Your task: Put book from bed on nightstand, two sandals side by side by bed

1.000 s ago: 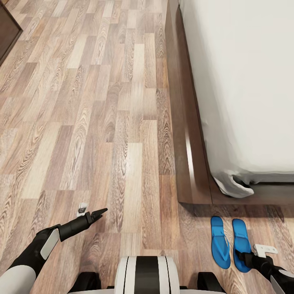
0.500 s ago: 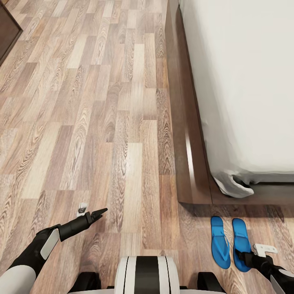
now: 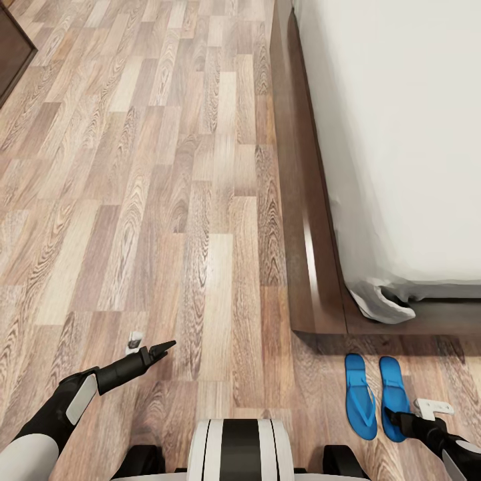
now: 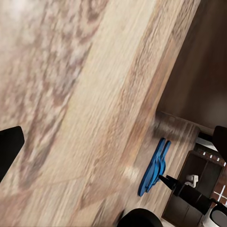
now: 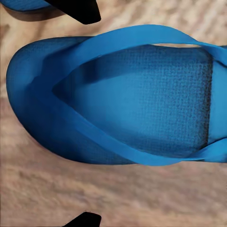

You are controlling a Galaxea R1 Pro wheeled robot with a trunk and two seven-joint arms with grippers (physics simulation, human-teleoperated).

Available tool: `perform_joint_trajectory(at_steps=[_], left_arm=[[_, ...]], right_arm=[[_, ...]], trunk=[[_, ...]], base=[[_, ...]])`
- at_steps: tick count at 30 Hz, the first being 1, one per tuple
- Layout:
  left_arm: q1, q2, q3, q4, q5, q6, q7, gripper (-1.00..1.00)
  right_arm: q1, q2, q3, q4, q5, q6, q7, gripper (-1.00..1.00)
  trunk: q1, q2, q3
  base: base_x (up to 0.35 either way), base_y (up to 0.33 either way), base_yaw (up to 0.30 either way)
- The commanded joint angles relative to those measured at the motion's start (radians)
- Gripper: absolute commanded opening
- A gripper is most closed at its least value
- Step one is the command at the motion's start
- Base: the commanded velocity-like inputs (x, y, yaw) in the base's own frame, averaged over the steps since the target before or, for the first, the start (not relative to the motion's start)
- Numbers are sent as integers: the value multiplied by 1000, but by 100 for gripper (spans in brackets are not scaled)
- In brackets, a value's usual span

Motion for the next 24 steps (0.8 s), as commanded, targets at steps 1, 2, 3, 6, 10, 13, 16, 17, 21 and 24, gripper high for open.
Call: perform_joint_trajectory(at_steps=[1, 2, 3, 6, 10, 13, 16, 17, 21, 24], left_arm=[[0, 0, 0, 0, 5, 8, -1, 100], [0, 0, 0, 0, 5, 8, -1, 100], [0, 0, 0, 0, 5, 8, -1, 100], [0, 0, 0, 0, 5, 8, -1, 100], [0, 0, 1, 0, 5, 8, 0, 100], [0, 0, 0, 0, 5, 8, 0, 100], [0, 0, 0, 0, 4, 8, 0, 100], [0, 0, 0, 0, 5, 8, 0, 100], [0, 0, -1, 0, 5, 8, 0, 100], [0, 0, -1, 0, 4, 8, 0, 100]], right_arm=[[0, 0, -4, 1, -9, 1, 7, 100], [0, 1, -4, 1, -9, 1, 7, 100], [0, 1, -4, 1, -9, 1, 7, 100], [0, 1, -5, 1, -9, 1, 7, 100], [0, 1, -5, 1, -9, 1, 7, 100], [0, 0, -5, 1, -9, 1, 7, 100], [0, 0, -5, 1, -9, 1, 7, 100], [0, 0, -5, 1, -9, 1, 7, 100], [0, 1, -6, 1, -9, 1, 9, 100], [0, 0, -8, 0, -10, 1, 14, 100]], trunk=[[0, 0, 0], [0, 0, 0], [0, 0, 0], [0, 0, 0], [0, 0, 0], [-1, 1, 11], [-3, 1, 23], [-3, 1, 27], [-5, 2, 42], [-6, 3, 54]], base=[[0, 0, 0], [0, 0, 0], [0, 0, 0], [0, 0, 0], [0, 0, 0], [0, 0, 0], [0, 0, 0], [0, 0, 0], [0, 0, 0], [0, 0, 0]])
